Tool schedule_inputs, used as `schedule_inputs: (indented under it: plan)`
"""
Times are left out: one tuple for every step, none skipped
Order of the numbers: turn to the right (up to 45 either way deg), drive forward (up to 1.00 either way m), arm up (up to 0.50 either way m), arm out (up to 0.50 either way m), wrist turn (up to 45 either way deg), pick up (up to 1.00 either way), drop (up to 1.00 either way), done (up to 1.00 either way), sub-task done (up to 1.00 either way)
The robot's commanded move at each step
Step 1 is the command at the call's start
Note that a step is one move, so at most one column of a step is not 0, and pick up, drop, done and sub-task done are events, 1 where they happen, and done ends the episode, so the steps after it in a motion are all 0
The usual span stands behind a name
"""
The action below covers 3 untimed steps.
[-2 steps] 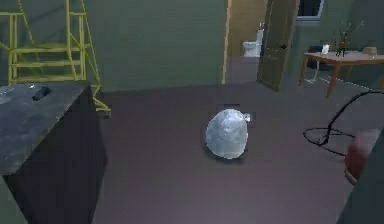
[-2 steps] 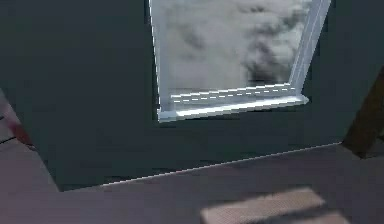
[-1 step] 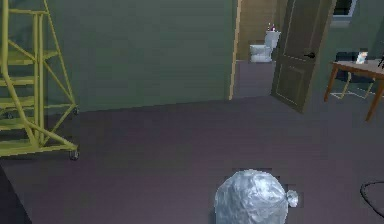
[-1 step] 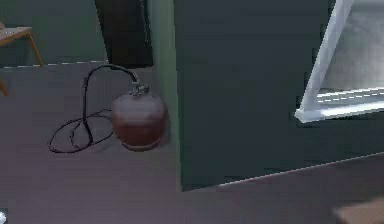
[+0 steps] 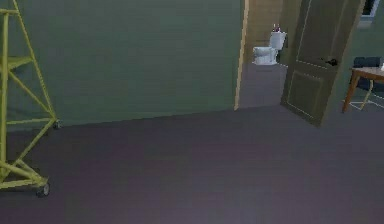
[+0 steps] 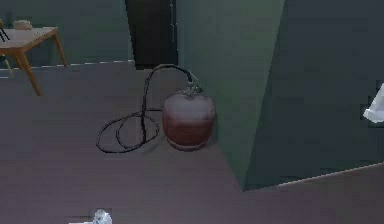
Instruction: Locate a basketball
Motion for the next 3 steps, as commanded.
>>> schedule_inputs:
  plan:
    - [-12.0, 0.00, 0.00, 0.00, 0.0, 0.00, 0.00, 0.00, 0.00]
    - [0.0, 1.00, 0.00, 0.00, 0.0, 0.00, 0.00, 0.00, 0.00]
    - [-15.0, 0.00, 0.00, 0.00, 0.0, 0.00, 0.00, 0.00, 0.00]
